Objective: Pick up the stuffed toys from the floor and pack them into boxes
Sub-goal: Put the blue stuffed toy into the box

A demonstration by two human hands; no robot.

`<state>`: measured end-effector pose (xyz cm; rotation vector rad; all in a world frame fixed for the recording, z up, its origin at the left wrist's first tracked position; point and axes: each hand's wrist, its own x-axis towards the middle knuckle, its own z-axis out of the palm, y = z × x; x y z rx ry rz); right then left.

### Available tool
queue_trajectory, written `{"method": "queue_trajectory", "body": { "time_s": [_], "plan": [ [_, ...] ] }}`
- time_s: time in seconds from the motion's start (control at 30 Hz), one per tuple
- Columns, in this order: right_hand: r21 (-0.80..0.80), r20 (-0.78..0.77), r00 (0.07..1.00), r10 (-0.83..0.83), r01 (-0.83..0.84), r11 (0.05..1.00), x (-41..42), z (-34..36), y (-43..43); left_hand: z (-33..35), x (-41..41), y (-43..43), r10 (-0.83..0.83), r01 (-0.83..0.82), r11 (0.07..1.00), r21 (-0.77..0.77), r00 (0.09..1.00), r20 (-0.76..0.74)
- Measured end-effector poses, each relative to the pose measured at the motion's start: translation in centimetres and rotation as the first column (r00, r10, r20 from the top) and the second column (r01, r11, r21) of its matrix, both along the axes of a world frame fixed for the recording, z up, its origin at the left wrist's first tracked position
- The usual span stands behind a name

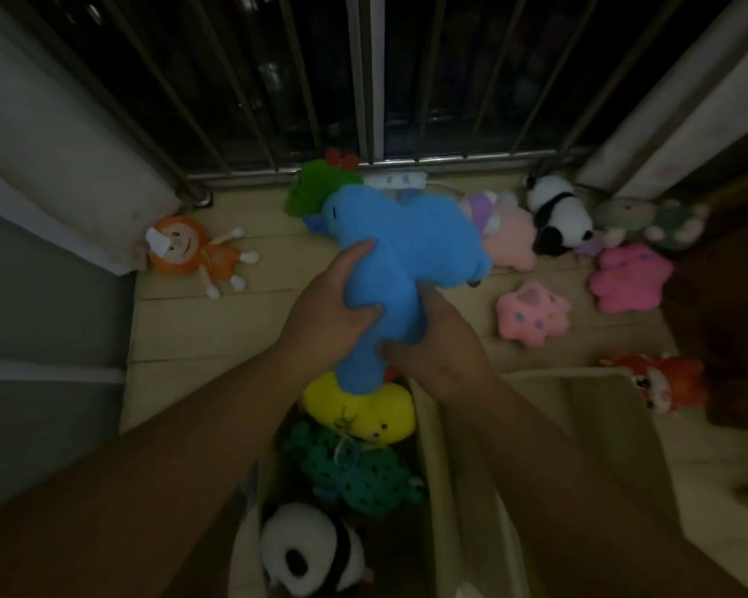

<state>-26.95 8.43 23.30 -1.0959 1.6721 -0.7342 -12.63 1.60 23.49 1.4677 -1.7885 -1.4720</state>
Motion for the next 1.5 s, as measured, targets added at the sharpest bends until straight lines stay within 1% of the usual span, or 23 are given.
{"method": "queue_trajectory", "body": {
  "time_s": [0.17, 0.33, 0.4, 0.53, 0.67, 0.73, 0.83, 0.93, 1.07, 1.17, 1.23, 1.3, 1.33, 1.4, 1.5],
  "plan": [
    [0.101, -0.12, 0.987, 0.11, -0.098, 0.99, 1.3, -0.1, 6.1, 0.6, 2.1, 7.1, 0.064, -0.064, 0.996, 0.067, 0.998, 0.015],
    [0.153, -0.08, 0.99, 0.116, -0.103, 0.983, 4.1, -1.4, 11.8, -0.5, 5.0, 12.4, 0.09, -0.098, 0.988, 0.121, 0.994, 0.067],
    [0.17, -0.089, 0.988, 0.124, -0.108, 0.979, 5.3, -2.0, 13.9, -0.8, 6.0, 14.0, 0.063, -0.074, 0.985, 0.158, 0.995, 0.076],
    [0.197, -0.055, 0.993, 0.109, -0.096, 0.976, 7.7, -2.6, 17.6, -1.8, 8.2, 17.2, -0.013, -0.006, 0.974, 0.226, 0.997, 0.079],
    [0.212, -0.129, 0.986, 0.101, -0.072, 0.975, 10.1, -3.0, 20.8, -2.6, 10.2, 20.1, -0.048, 0.025, 0.966, 0.258, 0.995, 0.084],
    [0.25, -0.179, 0.979, 0.1, -0.054, 0.967, 11.1, -3.2, 22.6, -2.9, 11.0, 21.7, -0.064, 0.04, 0.967, 0.252, 0.994, 0.089],
    [0.27, -0.175, 0.98, 0.096, -0.046, 0.962, 12.2, -3.2, 25.1, -3.4, 12.0, 23.9, -0.076, 0.056, 0.973, 0.225, 0.994, 0.081],
    [0.272, -0.188, 0.979, 0.075, -0.021, 0.962, 12.2, -3.5, 27.2, -4.0, 12.1, 26.0, -0.076, 0.054, 0.969, 0.243, 0.994, 0.082],
    [0.3, -0.226, 0.968, 0.105, -0.034, 0.953, 11.3, -4.2, 29.3, -5.3, 11.5, 28.7, -0.053, 0.03, 0.968, 0.247, 0.995, 0.087],
    [0.316, -0.224, 0.966, 0.129, -0.054, 0.947, 10.7, -5.3, 30.4, -6.7, 11.0, 30.0, -0.059, 0.026, 0.961, 0.275, 0.992, 0.109],
    [0.315, -0.195, 0.974, 0.118, -0.052, 0.948, 10.4, -5.7, 30.8, -7.4, 10.4, 30.6, -0.052, 0.019, 0.963, 0.27, 0.992, 0.114],
    [0.329, -0.186, 0.972, 0.147, -0.079, 0.941, 10.0, -6.0, 31.1, -7.8, 9.8, 31.1, -0.054, 0.015, 0.969, 0.245, 0.986, 0.155],
    [0.336, -0.185, 0.969, 0.165, -0.095, 0.937, 9.8, -6.2, 31.2, -8.0, 9.6, 31.3, -0.059, 0.013, 0.975, 0.221, 0.978, 0.2],
    [0.316, -0.185, 0.972, 0.144, -0.08, 0.945, 9.5, -6.5, 31.5, -7.9, 9.2, 31.6, -0.07, 0.017, 0.984, 0.176, 0.952, 0.298],
    [0.313, -0.221, 0.968, 0.12, -0.046, 0.949, 9.2, -6.1, 32.1, -7.3, 8.9, 31.6, -0.076, 0.031, 0.989, 0.142, 0.943, 0.323]
  ]
}}
